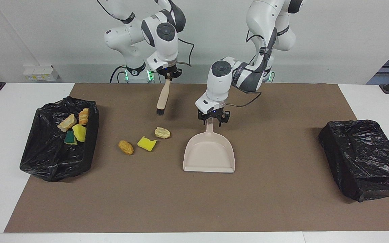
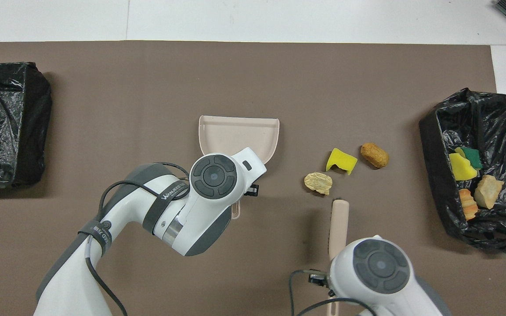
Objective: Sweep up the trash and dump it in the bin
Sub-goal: 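Grasp the dustpan with the left gripper while the right gripper grasps the brush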
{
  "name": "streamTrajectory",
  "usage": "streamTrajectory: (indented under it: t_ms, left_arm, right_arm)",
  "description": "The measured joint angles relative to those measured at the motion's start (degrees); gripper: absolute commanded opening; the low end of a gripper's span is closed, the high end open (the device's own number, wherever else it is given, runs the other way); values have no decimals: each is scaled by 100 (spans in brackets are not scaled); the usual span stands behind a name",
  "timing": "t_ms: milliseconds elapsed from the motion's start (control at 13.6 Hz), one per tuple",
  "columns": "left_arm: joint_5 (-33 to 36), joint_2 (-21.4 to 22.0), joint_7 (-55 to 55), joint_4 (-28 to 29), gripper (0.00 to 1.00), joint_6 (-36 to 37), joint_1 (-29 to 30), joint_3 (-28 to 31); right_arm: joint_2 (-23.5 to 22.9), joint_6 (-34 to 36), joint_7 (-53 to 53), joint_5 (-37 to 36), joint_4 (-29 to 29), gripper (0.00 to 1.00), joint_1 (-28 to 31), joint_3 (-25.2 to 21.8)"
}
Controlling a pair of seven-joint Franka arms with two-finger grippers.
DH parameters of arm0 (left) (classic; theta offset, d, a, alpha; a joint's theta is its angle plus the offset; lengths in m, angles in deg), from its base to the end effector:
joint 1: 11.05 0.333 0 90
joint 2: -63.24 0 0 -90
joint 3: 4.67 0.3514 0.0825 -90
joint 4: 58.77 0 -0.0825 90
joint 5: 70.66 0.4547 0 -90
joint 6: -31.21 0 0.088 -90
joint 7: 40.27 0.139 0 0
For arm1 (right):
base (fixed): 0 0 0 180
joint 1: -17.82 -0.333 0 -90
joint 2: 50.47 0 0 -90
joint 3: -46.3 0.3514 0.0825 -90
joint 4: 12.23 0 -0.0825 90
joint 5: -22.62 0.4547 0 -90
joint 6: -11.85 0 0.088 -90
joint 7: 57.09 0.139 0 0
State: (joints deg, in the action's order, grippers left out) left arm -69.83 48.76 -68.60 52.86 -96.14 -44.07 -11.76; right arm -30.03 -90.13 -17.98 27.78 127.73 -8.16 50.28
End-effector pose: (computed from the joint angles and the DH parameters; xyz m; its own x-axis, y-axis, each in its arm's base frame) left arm 0.5179 -0.4325 0.3155 0.9780 -0.2083 0.0118 -0.2085 -0.9776 0.0281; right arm 0.3704 0.2249 0.3796 0.9397 -0.2115 -0.2687 -0.1765 -0.9730 0.1488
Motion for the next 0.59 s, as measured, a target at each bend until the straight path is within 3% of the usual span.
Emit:
streamTrajectory:
  t_ms: [74, 221, 368, 589]
  left_arm:
    - [0, 0, 1, 3, 23, -4, -1, 0]
    - [8, 1, 16, 4, 12, -14, -1, 13]
    - [27, 12, 255, 0, 8, -21, 4, 64]
    - [37, 120, 1506, -94, 7, 71, 268, 172]
  right_arm:
    - [-10, -2, -446, -304, 1, 0, 368, -5]
    - [-42, -37, -1282, -751, -66, 0, 994, -10]
    - [-180, -79, -1934, -1120, -328, 0, 1429, -13]
    - [-691, -275, -2778, -1660, -934, 0, 1842, -12]
